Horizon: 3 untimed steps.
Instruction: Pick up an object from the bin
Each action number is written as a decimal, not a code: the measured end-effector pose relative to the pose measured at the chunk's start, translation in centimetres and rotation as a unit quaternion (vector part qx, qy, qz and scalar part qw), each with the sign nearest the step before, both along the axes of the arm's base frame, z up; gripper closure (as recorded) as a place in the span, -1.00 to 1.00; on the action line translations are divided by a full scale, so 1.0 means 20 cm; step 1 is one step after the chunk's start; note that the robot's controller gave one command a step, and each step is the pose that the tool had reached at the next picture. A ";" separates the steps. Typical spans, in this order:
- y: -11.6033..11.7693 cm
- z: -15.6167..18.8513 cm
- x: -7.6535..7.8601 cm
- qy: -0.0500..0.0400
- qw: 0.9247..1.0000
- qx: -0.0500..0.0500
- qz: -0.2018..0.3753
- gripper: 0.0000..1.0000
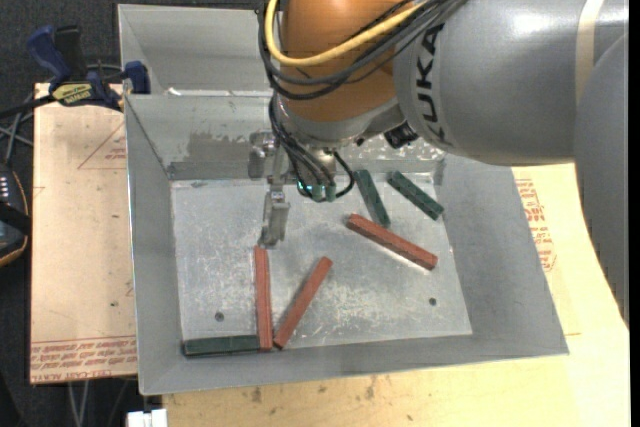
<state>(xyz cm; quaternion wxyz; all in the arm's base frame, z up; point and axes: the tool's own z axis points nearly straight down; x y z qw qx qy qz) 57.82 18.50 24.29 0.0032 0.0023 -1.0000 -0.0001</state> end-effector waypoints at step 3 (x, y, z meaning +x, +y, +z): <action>-0.18 -0.40 0.10 -0.004 0.973 0.001 0.229 -1.00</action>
Offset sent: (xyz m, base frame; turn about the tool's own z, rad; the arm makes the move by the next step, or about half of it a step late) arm 0.0231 -0.0333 -0.1729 -0.4854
